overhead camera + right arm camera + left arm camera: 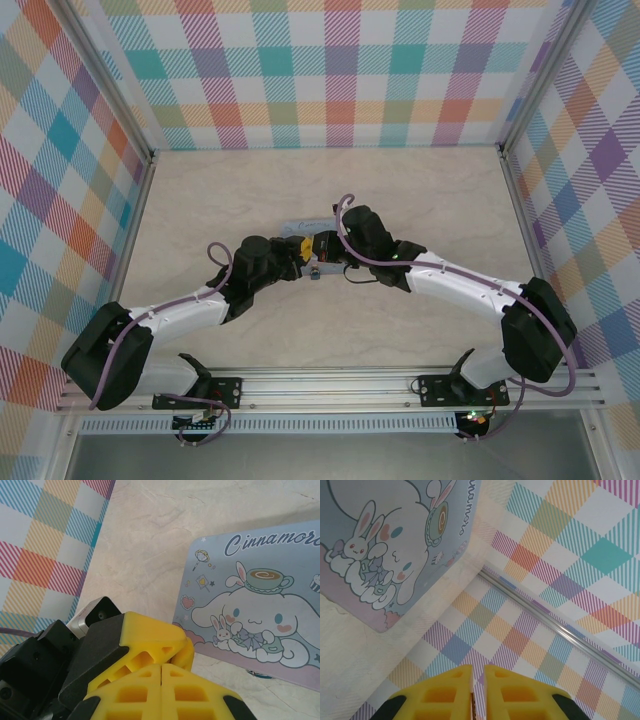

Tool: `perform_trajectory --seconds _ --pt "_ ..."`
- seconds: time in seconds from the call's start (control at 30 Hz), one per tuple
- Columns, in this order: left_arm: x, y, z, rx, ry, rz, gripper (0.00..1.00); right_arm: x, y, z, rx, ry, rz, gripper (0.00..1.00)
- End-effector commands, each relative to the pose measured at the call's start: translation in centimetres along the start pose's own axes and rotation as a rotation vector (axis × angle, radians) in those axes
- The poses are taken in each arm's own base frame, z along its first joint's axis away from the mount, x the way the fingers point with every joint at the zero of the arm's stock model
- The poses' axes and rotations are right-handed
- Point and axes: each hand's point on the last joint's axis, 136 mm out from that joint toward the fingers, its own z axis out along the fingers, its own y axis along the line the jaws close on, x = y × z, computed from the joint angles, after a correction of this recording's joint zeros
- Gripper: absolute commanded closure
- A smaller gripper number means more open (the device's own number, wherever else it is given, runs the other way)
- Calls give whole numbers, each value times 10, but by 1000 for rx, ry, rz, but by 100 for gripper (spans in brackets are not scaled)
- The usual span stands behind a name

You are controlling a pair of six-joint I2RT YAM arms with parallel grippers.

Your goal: Unlock a padlock with a key

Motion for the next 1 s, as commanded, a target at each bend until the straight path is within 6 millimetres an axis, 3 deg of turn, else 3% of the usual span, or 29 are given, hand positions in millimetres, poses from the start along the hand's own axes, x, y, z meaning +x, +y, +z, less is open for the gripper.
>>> perform_trajectory --seconds 0.0,0.23,0.43,0.6,0.73,0.97 --pt "2 -4 1 28 10 -271 86 -1 2 -6 -6 -10 5 100" --pt "1 -3 1 27 7 -271 87 -2 1 -8 -1 -18 5 100" --pt "-1 -3 -1 31 -2 -249 95 -1 -2 -10 -4 -20 20 100" --pt "-3 -8 -4 41 -26 -98 100 -2 -3 -18 -53 -18 35 97" --pt "0 -28 -9 74 -55 166 100 -7 -1 -34 -150 -22 38 78" --pt "29 -86 -32 85 -112 833 100 -22 -11 -87 -297 -69 4 40"
